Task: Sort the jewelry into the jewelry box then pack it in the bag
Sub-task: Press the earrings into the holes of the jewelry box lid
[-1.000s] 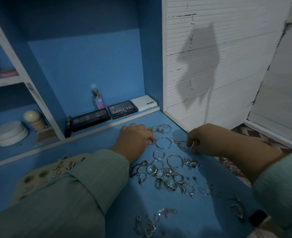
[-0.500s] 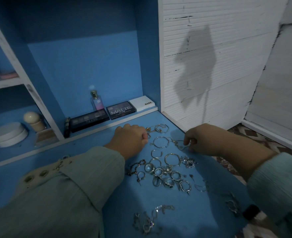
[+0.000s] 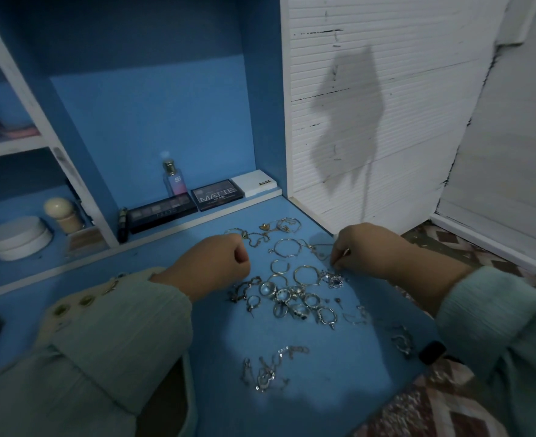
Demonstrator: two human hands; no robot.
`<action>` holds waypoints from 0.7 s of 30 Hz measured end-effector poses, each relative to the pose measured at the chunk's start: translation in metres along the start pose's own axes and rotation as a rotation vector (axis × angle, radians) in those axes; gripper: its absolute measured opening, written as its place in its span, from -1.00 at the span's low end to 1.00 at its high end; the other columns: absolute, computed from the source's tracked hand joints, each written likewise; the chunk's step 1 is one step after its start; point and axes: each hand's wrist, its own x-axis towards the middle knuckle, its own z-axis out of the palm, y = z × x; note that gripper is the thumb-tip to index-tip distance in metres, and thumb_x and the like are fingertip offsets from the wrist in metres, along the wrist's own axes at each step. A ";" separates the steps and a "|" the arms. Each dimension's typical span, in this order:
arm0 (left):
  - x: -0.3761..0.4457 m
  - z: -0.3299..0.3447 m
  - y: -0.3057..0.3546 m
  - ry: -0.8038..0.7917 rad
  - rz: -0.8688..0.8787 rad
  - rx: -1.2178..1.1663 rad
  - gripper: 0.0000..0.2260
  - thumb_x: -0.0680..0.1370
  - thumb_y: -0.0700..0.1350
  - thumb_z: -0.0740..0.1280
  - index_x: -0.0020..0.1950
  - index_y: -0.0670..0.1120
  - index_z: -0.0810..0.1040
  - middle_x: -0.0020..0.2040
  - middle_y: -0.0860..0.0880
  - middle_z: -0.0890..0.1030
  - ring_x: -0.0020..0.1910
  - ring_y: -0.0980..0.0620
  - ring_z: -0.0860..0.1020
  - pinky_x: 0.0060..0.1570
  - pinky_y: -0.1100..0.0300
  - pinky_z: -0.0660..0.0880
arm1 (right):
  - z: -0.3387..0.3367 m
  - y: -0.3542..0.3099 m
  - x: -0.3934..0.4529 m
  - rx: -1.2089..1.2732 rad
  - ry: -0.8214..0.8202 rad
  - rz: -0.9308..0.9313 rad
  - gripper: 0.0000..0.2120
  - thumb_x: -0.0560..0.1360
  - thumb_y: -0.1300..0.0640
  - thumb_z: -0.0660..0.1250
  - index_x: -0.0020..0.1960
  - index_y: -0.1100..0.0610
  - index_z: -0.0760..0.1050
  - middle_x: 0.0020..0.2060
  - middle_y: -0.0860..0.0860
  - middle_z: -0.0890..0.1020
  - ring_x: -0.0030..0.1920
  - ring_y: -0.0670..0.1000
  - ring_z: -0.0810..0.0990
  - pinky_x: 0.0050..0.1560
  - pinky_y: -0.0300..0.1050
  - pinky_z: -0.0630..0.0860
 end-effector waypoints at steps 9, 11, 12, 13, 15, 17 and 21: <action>-0.015 0.001 -0.004 0.015 -0.012 -0.130 -0.91 0.52 -0.14 0.29 -0.13 0.04 0.42 -0.20 0.17 0.46 -0.24 0.25 0.40 -0.33 0.42 0.27 | 0.002 -0.007 -0.003 -0.033 0.027 -0.044 -0.85 0.50 0.22 0.24 -0.02 0.20 0.57 -0.03 0.04 0.52 -0.04 0.00 0.50 -0.07 -0.21 0.41; -0.018 0.000 -0.005 0.027 -0.024 -0.193 -0.90 0.52 -0.15 0.28 -0.08 0.07 0.45 -0.18 0.18 0.46 -0.24 0.27 0.40 -0.32 0.45 0.27 | 0.003 -0.010 -0.007 0.009 0.079 -0.053 -0.86 0.50 0.21 0.23 -0.05 0.21 0.55 -0.09 0.03 0.52 -0.11 -0.03 0.47 -0.10 -0.23 0.40; -0.020 -0.001 -0.006 0.030 -0.031 -0.223 -0.89 0.52 -0.15 0.27 -0.05 0.07 0.47 -0.16 0.17 0.48 -0.23 0.28 0.42 -0.31 0.46 0.28 | 0.002 -0.012 -0.009 0.052 0.103 -0.056 -0.88 0.50 0.20 0.25 -0.06 0.20 0.55 -0.11 0.03 0.54 -0.12 -0.04 0.48 -0.11 -0.24 0.41; -0.022 -0.003 -0.007 0.034 -0.035 -0.250 -0.88 0.53 -0.15 0.27 -0.03 0.07 0.49 -0.16 0.16 0.49 -0.23 0.28 0.43 -0.30 0.48 0.29 | 0.001 -0.015 -0.010 0.104 0.122 -0.058 -0.90 0.50 0.20 0.26 -0.08 0.19 0.55 -0.13 0.02 0.56 -0.13 -0.04 0.49 -0.12 -0.25 0.41; -0.028 -0.008 -0.007 0.050 -0.037 -0.300 -0.89 0.53 -0.16 0.29 -0.06 0.06 0.53 -0.19 0.17 0.51 -0.24 0.28 0.45 -0.30 0.48 0.31 | -0.001 -0.025 -0.014 0.205 0.153 -0.075 -0.94 0.50 0.20 0.29 -0.09 0.15 0.54 -0.18 -0.03 0.55 -0.15 -0.06 0.51 -0.14 -0.29 0.39; -0.037 -0.012 -0.008 0.083 -0.029 -0.351 -0.91 0.51 -0.14 0.34 -0.13 0.06 0.56 -0.22 0.18 0.53 -0.23 0.24 0.49 -0.28 0.44 0.35 | -0.003 -0.038 -0.016 0.288 0.168 -0.103 -0.93 0.49 0.21 0.30 -0.07 0.18 0.55 -0.20 -0.05 0.54 -0.17 -0.07 0.50 -0.18 -0.33 0.39; -0.057 -0.023 -0.015 0.149 -0.024 -0.388 -0.90 0.48 -0.12 0.39 -0.19 0.08 0.58 -0.23 0.20 0.55 -0.21 0.24 0.51 -0.24 0.47 0.36 | -0.006 -0.071 -0.018 0.454 0.146 -0.160 -0.92 0.49 0.20 0.32 -0.18 0.09 0.51 -0.32 -0.13 0.52 -0.34 -0.19 0.46 -0.31 -0.47 0.37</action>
